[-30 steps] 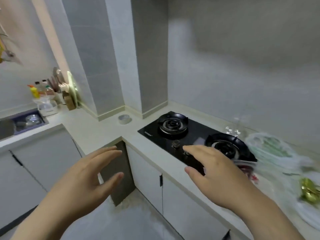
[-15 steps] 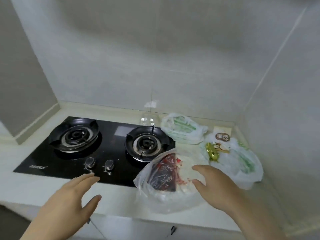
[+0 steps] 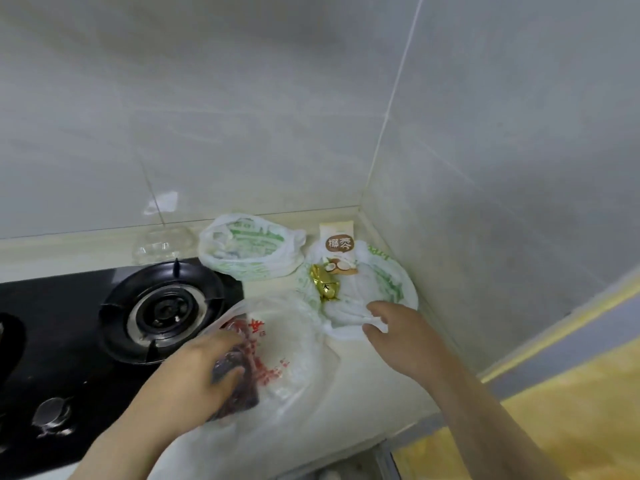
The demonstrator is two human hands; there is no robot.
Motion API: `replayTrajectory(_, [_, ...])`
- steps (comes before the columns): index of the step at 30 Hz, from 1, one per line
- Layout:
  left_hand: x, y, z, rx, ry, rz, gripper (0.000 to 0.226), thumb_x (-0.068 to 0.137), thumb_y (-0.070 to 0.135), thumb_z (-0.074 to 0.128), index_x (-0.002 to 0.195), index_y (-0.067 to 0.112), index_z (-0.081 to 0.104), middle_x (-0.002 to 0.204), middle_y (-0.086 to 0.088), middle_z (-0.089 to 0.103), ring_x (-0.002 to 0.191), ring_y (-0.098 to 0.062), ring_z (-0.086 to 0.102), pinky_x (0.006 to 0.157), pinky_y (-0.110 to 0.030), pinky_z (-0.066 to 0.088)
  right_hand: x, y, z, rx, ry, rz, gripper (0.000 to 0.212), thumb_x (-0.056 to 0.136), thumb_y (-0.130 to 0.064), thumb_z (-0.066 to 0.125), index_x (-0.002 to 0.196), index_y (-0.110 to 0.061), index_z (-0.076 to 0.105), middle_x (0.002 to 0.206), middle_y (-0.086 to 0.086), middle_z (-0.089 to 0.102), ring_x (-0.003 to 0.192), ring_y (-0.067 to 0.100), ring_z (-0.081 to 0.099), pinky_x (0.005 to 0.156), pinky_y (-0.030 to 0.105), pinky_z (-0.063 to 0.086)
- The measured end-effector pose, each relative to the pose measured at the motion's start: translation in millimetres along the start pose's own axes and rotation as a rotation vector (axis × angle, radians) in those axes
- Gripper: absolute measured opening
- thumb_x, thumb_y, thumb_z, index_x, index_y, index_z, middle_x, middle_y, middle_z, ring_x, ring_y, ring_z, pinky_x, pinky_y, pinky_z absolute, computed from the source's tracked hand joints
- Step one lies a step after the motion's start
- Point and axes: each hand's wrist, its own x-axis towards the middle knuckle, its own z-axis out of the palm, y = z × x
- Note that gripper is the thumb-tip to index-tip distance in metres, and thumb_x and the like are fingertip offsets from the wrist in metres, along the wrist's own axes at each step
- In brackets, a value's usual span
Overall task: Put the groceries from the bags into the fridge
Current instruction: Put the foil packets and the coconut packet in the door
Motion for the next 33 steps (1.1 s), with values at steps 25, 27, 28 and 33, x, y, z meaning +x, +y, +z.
replayTrajectory(25, [128.2,20.5,82.8,-0.202,-0.017,-0.383,0.039,0.088,0.033,0.066,0.126,0.029,0.060,0.114,0.015,0.059,0.099,-0.002,0.052,0.090,-0.019,0.039,261.1,54.2,115.8,0.152,-0.101,-0.070,0.012,0.076,-0.029,0.069,0.081,-0.019,0.070,0.078,0.000,0.068,0.077,0.023,0.063,0.070,0.035,0.055])
replayTrajectory(27, [122.8,19.6,81.2,-0.215,-0.002,-0.410,0.038,0.088,0.032,0.066,0.125,0.030,0.061,0.115,0.015,0.059,0.100,-0.004,0.055,0.091,-0.022,0.042,264.6,54.0,119.7,0.157,-0.130,-0.022,0.021,0.072,-0.037,0.075,0.081,-0.020,0.068,0.078,-0.002,0.069,0.076,0.022,0.064,0.072,0.034,0.055])
replayTrajectory(28, [120.1,19.6,79.7,-0.219,0.006,-0.418,0.037,0.088,0.033,0.066,0.124,0.031,0.061,0.116,0.017,0.059,0.100,-0.004,0.056,0.091,-0.023,0.043,266.5,53.8,121.9,0.188,-0.151,0.011,0.027,0.068,-0.041,0.075,0.084,-0.021,0.066,0.077,-0.005,0.069,0.076,0.021,0.064,0.073,0.034,0.055])
replayTrajectory(33, [105.3,16.2,70.8,-0.236,0.054,-0.447,0.033,0.087,0.034,0.066,0.120,0.035,0.062,0.108,0.017,0.064,0.095,-0.002,0.060,0.088,-0.028,0.049,258.3,46.4,116.2,0.378,-0.109,0.064,0.030,0.073,-0.028,0.075,0.093,-0.023,0.053,0.080,-0.009,0.064,0.077,0.018,0.063,0.062,0.029,0.047])
